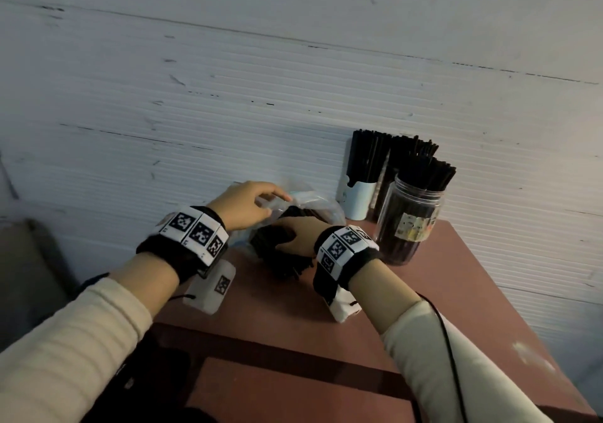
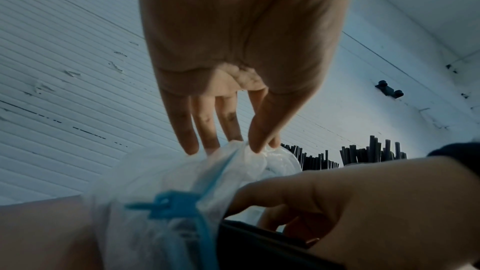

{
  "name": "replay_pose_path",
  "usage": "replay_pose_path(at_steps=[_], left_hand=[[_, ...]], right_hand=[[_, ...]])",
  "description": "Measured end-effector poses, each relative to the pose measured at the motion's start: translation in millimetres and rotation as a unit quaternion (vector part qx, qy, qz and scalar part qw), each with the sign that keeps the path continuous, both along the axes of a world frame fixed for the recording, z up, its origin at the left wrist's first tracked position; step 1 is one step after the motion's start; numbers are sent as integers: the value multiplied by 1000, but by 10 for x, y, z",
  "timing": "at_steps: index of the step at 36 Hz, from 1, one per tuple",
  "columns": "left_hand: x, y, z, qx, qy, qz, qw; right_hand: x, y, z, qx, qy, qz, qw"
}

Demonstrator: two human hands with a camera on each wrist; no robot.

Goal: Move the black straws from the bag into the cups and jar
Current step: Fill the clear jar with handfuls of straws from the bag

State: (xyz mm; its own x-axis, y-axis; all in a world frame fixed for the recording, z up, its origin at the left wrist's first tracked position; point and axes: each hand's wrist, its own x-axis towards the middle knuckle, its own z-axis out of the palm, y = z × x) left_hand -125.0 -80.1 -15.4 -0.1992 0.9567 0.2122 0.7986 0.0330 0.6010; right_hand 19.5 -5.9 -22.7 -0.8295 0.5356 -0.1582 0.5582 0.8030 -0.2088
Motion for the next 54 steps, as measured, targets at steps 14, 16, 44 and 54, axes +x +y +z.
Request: replay_pose_path(at_steps=[14,16,44,54], left_hand=[[-7,23,20,0,-16,16,1000],[-12,17,15,-1,-20,16,1000],[532,72,-21,128,122,-71,982],[1170,364,-14,97,222,-69,968]], right_hand=[[-3,73,-8,6,24,-4,1000],[12,80,2,31,38,-4,999],[1016,59,432,-14,105,10,994],[1603,-74,744,-35,146,22,988]])
